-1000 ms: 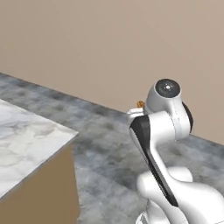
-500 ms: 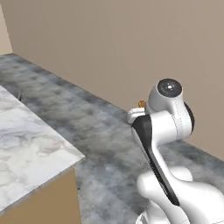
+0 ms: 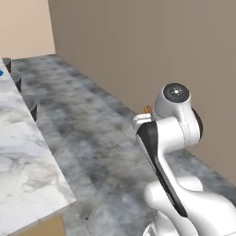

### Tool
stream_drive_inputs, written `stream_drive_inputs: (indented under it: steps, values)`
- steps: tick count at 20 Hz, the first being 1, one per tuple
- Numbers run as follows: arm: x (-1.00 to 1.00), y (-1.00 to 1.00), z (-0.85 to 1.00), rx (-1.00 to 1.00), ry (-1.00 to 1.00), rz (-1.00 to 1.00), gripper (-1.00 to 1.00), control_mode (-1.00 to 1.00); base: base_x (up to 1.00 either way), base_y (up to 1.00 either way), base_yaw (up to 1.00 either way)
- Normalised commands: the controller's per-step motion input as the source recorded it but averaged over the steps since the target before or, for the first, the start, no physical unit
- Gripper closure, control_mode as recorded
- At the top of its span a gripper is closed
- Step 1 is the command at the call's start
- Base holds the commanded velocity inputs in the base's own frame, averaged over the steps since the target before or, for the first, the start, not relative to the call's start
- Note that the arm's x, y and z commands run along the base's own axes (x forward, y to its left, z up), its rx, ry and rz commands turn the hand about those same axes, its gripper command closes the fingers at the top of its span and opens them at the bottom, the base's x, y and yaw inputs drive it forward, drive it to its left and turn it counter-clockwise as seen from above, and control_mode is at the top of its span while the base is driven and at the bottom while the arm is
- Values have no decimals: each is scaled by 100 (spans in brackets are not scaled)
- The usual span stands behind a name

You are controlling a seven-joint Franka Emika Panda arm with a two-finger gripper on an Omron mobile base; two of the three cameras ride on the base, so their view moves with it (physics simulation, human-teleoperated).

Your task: Move the hot dog bun to the plate on the dining table and place the condiment next to that plate. Then navigate to the fridge and take the sausage and place it on the plate as well.

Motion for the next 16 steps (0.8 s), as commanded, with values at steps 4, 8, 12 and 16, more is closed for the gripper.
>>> stream_drive_inputs:
  steps: [4,8,12,16]
  values:
    - [0,0,0,0,0,0,100,100,81,-78,30]
    - [0,0,0,0,0,0,100,100,82,-78,30]
    - [0,0,0,0,0,0,100,100,83,-74,32]
    - [0,0,0,0,0,0,100,100,88,-55,40]
